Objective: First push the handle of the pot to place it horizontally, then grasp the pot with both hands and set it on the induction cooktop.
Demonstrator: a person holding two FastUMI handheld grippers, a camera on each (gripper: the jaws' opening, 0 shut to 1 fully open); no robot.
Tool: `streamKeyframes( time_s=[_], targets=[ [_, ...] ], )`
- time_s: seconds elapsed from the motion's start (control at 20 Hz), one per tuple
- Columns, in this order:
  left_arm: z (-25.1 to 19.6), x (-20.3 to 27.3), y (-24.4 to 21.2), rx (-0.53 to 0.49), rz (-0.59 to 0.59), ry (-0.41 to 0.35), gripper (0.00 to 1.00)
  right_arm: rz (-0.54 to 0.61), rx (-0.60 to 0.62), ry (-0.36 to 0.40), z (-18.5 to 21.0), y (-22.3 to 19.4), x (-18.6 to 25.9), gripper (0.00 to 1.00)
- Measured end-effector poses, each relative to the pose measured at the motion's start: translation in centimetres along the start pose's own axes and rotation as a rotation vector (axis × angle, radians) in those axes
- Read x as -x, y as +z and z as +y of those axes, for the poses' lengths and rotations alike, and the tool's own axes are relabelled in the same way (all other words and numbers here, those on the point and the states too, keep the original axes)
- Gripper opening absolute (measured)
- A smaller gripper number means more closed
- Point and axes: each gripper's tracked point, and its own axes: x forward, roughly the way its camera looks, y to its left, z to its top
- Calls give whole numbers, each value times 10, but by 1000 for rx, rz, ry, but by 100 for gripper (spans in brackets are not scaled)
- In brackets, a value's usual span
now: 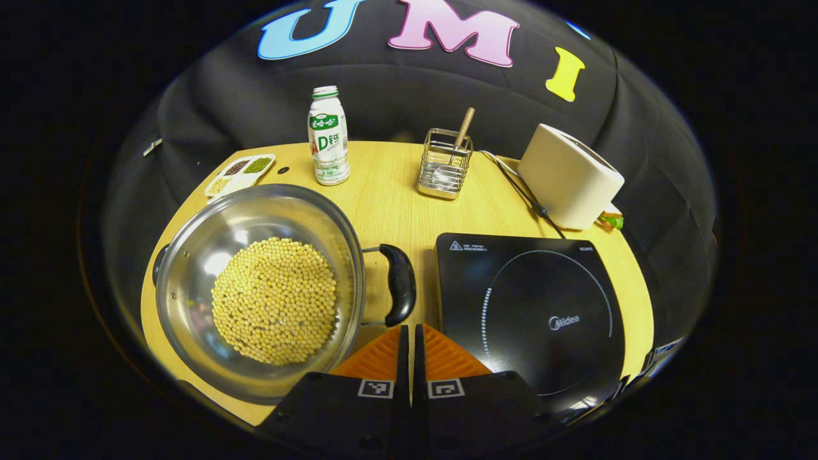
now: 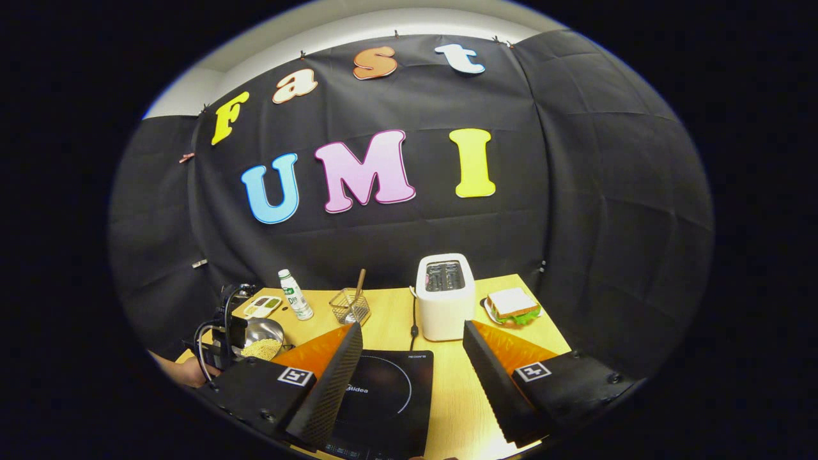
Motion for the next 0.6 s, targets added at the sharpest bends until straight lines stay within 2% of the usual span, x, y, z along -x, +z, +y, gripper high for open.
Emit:
streamKeyframes(
  time_s=[0.2, 0.4, 0.45, 0.6],
  targets=[
    [-11, 48, 9, 68, -110, -14, 5, 16, -4, 64, 11, -4, -14, 99],
    [28, 103, 45, 94, -280, 71, 6, 27, -4, 108, 40, -5, -25, 98],
    [38, 119, 55, 99, -323, 79, 11, 34, 2, 117, 49, -7, -28, 98],
    [75, 153, 80, 95, -408, 104, 55, 66, 16, 143, 80, -16, -38, 99]
  ],
)
